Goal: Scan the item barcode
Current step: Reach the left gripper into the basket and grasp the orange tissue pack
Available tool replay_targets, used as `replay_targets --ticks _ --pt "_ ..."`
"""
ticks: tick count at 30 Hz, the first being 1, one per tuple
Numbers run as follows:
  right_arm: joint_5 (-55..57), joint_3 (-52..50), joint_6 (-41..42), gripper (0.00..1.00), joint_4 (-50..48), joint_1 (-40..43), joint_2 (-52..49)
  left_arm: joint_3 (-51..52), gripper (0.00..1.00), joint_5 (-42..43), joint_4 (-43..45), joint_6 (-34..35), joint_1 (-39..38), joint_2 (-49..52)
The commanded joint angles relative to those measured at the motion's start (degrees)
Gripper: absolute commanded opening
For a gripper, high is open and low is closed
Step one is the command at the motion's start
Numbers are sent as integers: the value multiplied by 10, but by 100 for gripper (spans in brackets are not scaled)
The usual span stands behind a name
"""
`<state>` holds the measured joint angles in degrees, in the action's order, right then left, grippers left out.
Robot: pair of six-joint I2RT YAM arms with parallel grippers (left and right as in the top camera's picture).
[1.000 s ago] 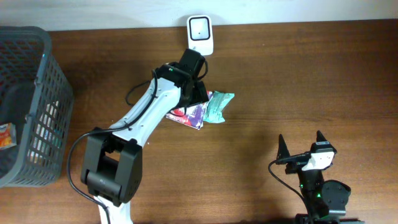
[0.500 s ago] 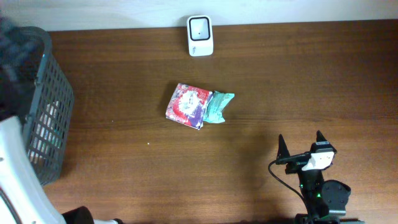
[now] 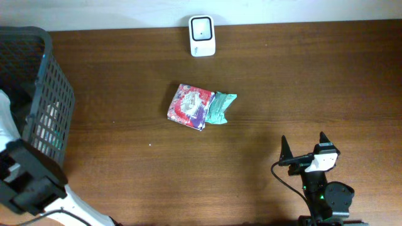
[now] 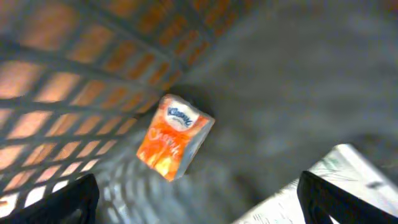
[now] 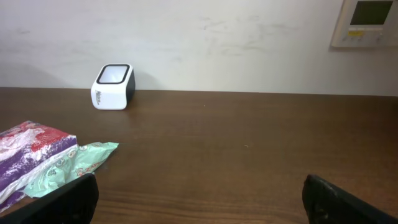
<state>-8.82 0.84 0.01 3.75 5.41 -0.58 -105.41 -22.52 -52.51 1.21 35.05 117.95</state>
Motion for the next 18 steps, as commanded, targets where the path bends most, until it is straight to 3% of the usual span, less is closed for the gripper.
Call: replay_targets --ticks 1,4,6,8,10,12,18 --pt "5 -5 3 99 1 -5 4 2 99 -2 2 -51 28 49" --pt "5 -5 3 99 1 -5 4 3 99 5 1 -128 44 82" --pt "5 -5 3 99 1 -5 4 3 93 53 13 -132 47 88" --pt "5 -5 3 99 1 -5 4 4 80 96 27 -164 47 89" --pt "5 -5 3 99 1 -5 4 4 80 97 28 -165 48 89" --pt "5 -5 3 99 1 -5 4 4 71 97 27 -165 54 92" --pt "5 -5 3 99 1 -5 4 4 68 95 21 -178 78 98"
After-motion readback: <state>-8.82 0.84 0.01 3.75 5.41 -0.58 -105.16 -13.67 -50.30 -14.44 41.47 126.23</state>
